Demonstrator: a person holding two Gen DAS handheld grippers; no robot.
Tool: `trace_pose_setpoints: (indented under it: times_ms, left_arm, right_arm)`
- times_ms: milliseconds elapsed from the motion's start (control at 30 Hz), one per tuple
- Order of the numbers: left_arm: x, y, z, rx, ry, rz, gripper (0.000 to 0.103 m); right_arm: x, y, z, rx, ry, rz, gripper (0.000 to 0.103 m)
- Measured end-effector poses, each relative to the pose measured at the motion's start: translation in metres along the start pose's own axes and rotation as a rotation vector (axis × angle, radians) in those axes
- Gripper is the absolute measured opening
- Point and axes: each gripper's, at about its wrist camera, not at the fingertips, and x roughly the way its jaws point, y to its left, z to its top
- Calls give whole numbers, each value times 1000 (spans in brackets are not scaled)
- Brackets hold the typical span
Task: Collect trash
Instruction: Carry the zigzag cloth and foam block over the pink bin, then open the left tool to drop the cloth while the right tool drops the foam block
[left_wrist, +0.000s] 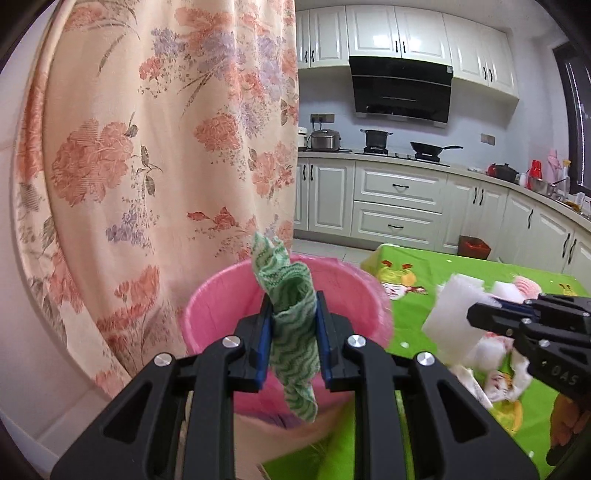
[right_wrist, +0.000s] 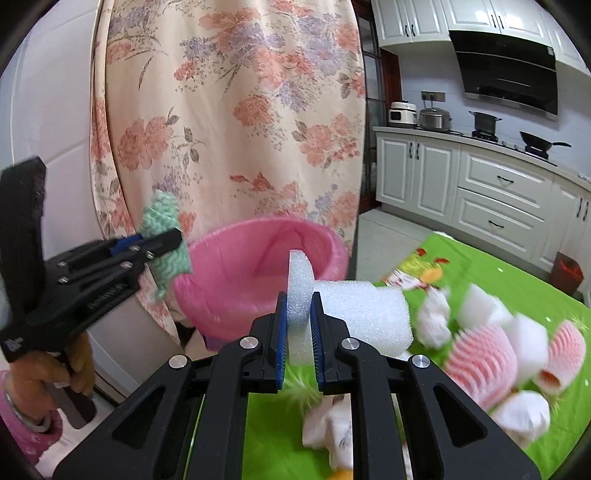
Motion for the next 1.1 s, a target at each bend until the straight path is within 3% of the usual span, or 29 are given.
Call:
trace_pose_setpoints:
  times_ms: [267,533,667,933,1100]
  left_arm:
    - [48,32,8,-23,62,20,21]
    - [68,40,2,-19,91,22,21]
    - [70,42,-1,-23,102,20,21]
    - [64,39,3,-28,86,14,21]
    - [67,33,2,-29,94,6,21]
  right_arm:
    - [39,11,33,-22,-1,34,14]
    - [57,26,56,-56,-27,52,14]
    - [46,28,57,-56,-47,79,14]
    - [-15,-5,66,18,-131,109,14]
    - [-14,-17,68,40,-115,79,14]
